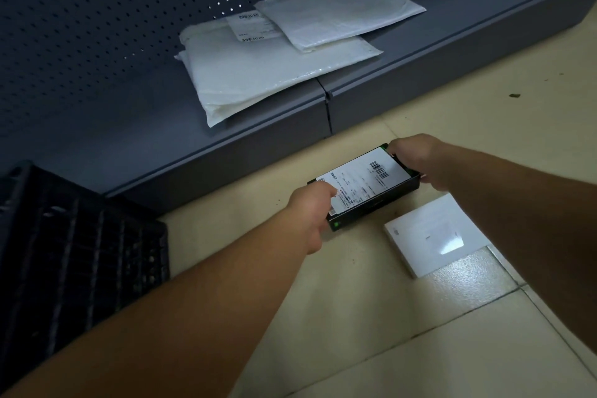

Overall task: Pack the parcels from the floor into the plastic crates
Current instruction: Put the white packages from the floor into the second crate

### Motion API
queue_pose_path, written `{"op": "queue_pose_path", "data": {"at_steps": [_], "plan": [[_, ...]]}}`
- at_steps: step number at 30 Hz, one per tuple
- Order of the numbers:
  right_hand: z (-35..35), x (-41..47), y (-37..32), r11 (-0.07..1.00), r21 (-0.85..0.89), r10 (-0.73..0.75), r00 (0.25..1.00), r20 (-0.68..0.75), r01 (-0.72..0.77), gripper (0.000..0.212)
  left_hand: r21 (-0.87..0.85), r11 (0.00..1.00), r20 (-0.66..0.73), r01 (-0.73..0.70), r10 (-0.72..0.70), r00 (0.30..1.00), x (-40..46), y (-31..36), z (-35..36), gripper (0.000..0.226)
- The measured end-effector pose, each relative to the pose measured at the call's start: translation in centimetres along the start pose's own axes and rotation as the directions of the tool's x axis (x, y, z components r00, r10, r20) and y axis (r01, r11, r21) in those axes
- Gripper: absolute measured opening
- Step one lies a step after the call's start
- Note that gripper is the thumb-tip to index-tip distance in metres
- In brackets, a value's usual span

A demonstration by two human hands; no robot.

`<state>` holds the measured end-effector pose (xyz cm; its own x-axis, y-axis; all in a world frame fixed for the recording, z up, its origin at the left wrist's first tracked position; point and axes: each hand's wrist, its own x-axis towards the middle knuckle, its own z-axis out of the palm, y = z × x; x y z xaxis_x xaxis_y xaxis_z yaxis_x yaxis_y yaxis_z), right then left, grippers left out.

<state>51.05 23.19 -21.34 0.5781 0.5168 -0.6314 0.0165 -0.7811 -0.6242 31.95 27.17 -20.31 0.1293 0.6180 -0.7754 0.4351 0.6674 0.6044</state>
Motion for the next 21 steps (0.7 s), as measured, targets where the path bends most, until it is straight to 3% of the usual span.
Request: {"op": "queue_pose_path", "data": {"at_steps": [2, 9, 21], "plan": [[0.1, -0.8, -0.6, 1.0, 0.018, -0.026, 1.0, -0.004, 0.026, 0.026, -0.038, 0.999, -0.008, -0.027, 0.026, 1.0, -0.1, 0.1, -0.8, 0.027], [2.0, -3.3, -3.2, 0.995, 0.058, -0.082, 0.995, -0.056, 0.085, 0.032, -0.083, 0.985, -0.056, -0.149, 0.145, 0.988, -1.5, 0.8, -4.2, 0.014], [6.5, -9.3, -9.7, 0.955, 0.203, -0.214, 0.976, -0.025, 0.215, 0.032, -0.005, 0.922, -0.242, -0.386, 0.374, 0.895, -3.9, 4.1, -14.2, 0.029]]}}
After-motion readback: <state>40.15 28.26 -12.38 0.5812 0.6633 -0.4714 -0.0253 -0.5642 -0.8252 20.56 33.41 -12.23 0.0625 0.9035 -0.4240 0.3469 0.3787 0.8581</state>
